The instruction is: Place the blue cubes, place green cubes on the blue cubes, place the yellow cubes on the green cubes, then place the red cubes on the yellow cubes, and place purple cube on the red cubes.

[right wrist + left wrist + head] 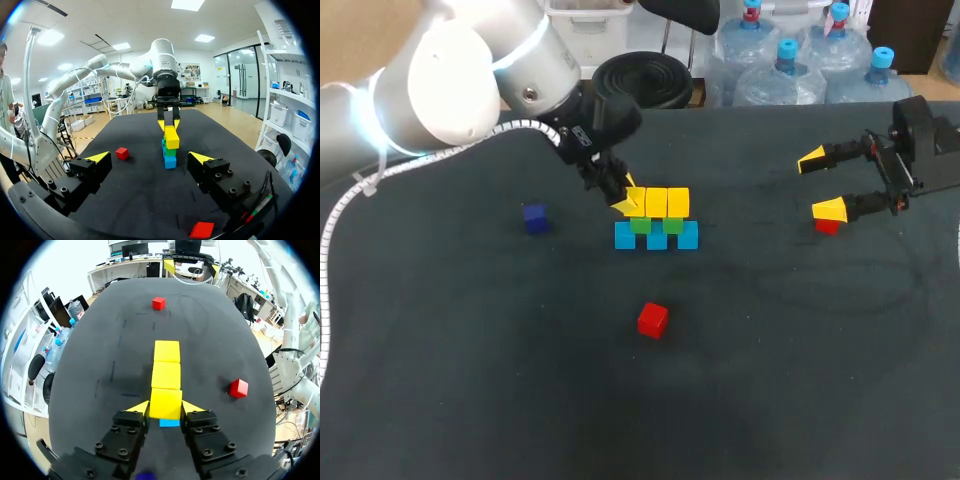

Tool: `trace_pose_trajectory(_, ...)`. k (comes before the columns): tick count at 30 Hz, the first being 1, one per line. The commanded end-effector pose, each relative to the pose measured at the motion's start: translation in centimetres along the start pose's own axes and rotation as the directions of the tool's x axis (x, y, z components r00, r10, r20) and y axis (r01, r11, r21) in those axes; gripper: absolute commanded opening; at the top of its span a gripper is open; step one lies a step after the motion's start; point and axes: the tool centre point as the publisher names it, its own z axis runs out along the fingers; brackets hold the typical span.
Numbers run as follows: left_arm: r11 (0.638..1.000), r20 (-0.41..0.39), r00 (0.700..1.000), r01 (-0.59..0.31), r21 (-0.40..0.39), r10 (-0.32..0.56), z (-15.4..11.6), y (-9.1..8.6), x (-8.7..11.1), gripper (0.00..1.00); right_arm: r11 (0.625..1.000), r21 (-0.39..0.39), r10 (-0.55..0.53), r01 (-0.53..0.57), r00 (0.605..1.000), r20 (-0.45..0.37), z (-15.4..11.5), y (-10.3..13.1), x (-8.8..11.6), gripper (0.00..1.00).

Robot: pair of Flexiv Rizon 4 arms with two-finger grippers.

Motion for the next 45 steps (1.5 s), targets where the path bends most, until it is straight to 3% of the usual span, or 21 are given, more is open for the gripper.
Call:
trace_pose_trajectory(1,1.000,-0.004,1.000,-0.002,0.004,0.002,0.0,0.1,-0.1,0.35,1.000,0.000,-0.001,0.001,1.000,0.000,0.1,0.0,0.0,1.00)
trace_pose_trajectory(3,1.000,-0.004,1.000,-0.002,0.004,0.003,0.0,0.1,-0.2,0.38,1.000,0.000,-0.001,0.001,1.000,0.000,0.1,0.0,0.0,1.00)
trace_pose_trajectory(8,1.000,-0.005,1.000,-0.001,0.008,0.001,0.0,0.0,-0.2,0.58,1.000,0.000,-0.001,0.001,1.000,0.000,0.1,0.0,0.0,1.00)
trace_pose_trajectory(15,1.000,-0.006,1.000,-0.001,0.009,0.001,0.0,-0.2,-0.1,0.72,1.000,0.000,-0.001,0.001,1.000,0.000,0.1,0.0,0.0,1.00)
trace_pose_trajectory(21,1.000,-0.006,1.000,-0.001,0.007,0.001,-0.1,-0.3,-0.1,0.73,1.000,0.000,-0.001,0.001,1.000,0.000,0.1,0.0,0.0,1.00)
trace_pose_trajectory(25,1.000,-0.007,1.000,-0.009,0.002,0.009,-0.5,-0.6,-0.2,0.96,1.000,0.000,-0.001,0.001,1.000,0.000,0.1,0.0,0.0,1.00)
trace_pose_trajectory(27,1.000,-0.005,1.000,-0.019,0.000,0.019,-1.0,-0.9,-0.4,1.00,1.000,0.000,-0.001,0.001,1.000,0.000,0.1,0.0,0.0,1.00)
trace_pose_trajectory(37,0.996,0.016,0.998,-0.065,-0.060,0.066,-4.5,-2.3,-0.6,1.00,1.000,0.000,-0.001,0.001,1.000,0.000,0.1,0.0,0.0,1.00)
trace_pose_trajectory(38,0.995,0.020,0.997,-0.070,-0.068,0.072,-4.8,-2.3,-0.5,0.89,1.000,0.000,-0.001,0.001,1.000,0.000,0.1,0.0,0.0,1.00)
trace_pose_trajectory(39,0.995,0.018,0.997,-0.073,-0.073,0.074,-5.1,-2.4,-0.3,0.57,1.000,0.000,-0.001,0.001,1.000,0.000,0.1,0.0,0.0,1.00)
trace_pose_trajectory(40,0.994,0.010,0.997,-0.071,-0.079,0.072,-5.3,-2.4,-0.1,0.40,1.000,0.000,-0.001,0.001,1.000,0.000,0.1,0.0,0.0,1.00)
trace_pose_trajectory(41,0.994,0.010,0.998,-0.066,-0.082,0.067,-5.4,-2.4,0.1,0.31,1.000,0.000,-0.001,0.001,1.000,0.000,0.1,0.0,0.0,1.00)
trace_pose_trajectory(42,0.994,0.010,0.998,-0.064,-0.084,0.065,-5.5,-2.4,0.3,0.11,1.000,0.000,-0.001,0.001,1.000,0.000,0.1,0.0,0.0,1.00)
trace_pose_trajectory(43,0.994,0.006,0.998,-0.062,-0.089,0.063,-5.5,-2.4,0.5,0.00,1.000,0.000,-0.001,0.001,1.000,0.000,0.1,0.0,0.0,1.00)
trace_pose_trajectory(45,0.994,0.005,0.998,-0.057,-0.090,0.058,-5.4,-2.3,1.0,0.00,1.000,0.000,-0.001,0.001,1.000,0.000,0.1,0.0,0.0,1.00)
